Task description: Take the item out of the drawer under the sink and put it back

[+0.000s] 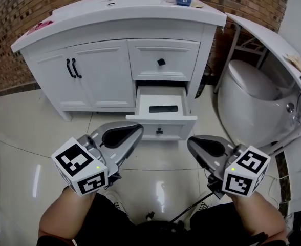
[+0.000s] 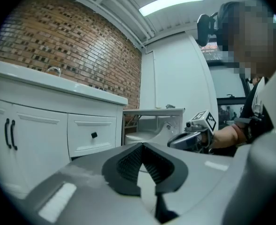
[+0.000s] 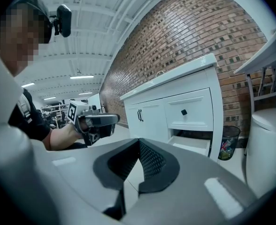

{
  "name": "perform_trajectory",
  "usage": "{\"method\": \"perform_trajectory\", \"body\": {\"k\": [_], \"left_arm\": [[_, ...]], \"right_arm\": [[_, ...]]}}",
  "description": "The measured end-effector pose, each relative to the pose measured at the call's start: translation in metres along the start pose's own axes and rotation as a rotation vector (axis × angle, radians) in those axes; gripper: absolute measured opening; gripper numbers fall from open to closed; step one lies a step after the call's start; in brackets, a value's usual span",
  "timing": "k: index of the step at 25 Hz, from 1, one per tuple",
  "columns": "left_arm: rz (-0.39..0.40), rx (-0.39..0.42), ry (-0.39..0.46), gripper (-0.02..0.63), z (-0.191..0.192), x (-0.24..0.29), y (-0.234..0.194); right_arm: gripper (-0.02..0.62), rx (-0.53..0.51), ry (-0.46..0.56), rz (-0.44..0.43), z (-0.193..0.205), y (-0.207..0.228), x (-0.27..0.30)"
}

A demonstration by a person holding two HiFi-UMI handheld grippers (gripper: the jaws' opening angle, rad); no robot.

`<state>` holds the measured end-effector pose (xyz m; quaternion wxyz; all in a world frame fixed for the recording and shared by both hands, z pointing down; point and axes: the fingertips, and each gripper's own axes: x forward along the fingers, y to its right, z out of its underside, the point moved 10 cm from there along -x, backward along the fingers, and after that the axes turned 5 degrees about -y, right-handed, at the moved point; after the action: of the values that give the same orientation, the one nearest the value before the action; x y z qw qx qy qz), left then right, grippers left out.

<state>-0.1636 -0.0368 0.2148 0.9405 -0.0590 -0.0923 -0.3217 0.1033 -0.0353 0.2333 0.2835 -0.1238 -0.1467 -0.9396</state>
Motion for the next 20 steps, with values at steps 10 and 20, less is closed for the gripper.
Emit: {"method": "perform_trajectory", "body": {"k": [10,20], "left_arm": [[0.024,0.004,-0.062,0.003,0.032,-0.001,0.004],[0.082,0.033,-0.084,0.004,0.033,0.007,0.016]], "right_arm": [[0.003,0.029,-0.04,0.002,0.009,-0.003,0.007],[0.002,0.023,-0.077,-0.006,0.016,-0.007,0.013]]}}
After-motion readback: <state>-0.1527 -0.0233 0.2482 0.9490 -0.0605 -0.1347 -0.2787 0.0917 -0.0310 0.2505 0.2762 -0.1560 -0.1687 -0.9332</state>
